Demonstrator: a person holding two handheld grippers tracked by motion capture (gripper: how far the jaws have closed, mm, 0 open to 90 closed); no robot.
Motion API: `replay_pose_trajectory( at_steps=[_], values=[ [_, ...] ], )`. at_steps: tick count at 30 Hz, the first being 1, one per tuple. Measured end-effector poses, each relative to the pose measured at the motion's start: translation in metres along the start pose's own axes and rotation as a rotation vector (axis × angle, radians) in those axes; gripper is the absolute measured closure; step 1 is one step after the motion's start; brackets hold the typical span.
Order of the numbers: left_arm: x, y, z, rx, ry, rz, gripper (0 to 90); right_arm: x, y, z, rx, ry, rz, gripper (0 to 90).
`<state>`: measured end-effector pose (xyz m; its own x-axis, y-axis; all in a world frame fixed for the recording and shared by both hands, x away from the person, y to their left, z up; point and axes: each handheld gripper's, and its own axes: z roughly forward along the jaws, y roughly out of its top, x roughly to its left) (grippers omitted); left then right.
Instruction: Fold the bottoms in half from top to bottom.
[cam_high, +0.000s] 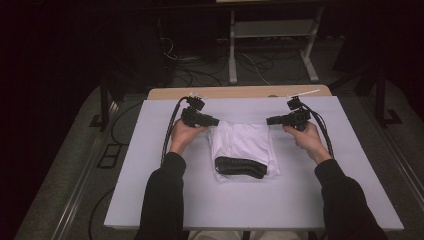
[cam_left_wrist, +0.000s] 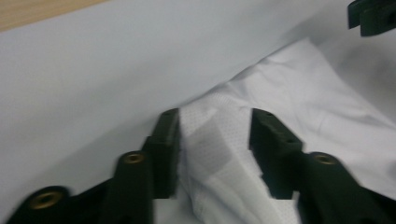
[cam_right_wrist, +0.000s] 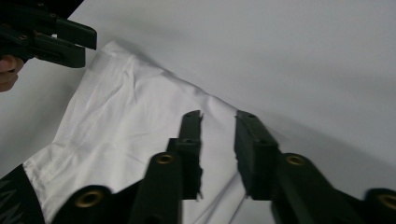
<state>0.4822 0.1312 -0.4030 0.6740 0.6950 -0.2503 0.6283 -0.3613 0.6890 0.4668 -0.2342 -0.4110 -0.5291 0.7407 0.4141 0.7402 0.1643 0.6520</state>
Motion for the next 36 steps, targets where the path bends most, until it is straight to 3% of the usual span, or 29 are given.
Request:
replay_pose_trajectory(
  at_steps=[4,9,12,15,17,22,36],
  values=[
    [0.001,-0.004,-0.007,-0.037,0.003,-0.012,29.2,-0.001,-0.001,-0.005,-0.010,0.000,-0.021,44.5],
    [0.001,-0.010,-0.016,-0.081,-0.038,-0.039,16.2,-0.001,-0.004,-0.009,-0.005,-0.007,-0.033,28.6],
    [-0.003,-0.015,-0.022,-0.097,-0.046,-0.012,12.0,-0.001,-0.006,-0.012,-0.010,-0.005,-0.039,14.4],
    [-0.004,-0.019,-0.027,-0.117,-0.073,-0.019,5.0,0.001,-0.009,-0.017,-0.019,-0.021,-0.054,11.2],
    [-0.006,-0.021,-0.031,-0.123,-0.072,-0.011,2.9,0.002,-0.011,-0.020,-0.025,-0.035,-0.060,0.9],
    [-0.008,-0.027,-0.041,-0.166,-0.094,-0.018,0.0,0.005,-0.017,-0.032,-0.061,-0.048,-0.080,0.0],
    [-0.018,-0.054,-0.066,-0.229,-0.064,0.008,0.0,0.012,-0.045,-0.059,-0.088,-0.039,-0.109,0.0]
  ],
)
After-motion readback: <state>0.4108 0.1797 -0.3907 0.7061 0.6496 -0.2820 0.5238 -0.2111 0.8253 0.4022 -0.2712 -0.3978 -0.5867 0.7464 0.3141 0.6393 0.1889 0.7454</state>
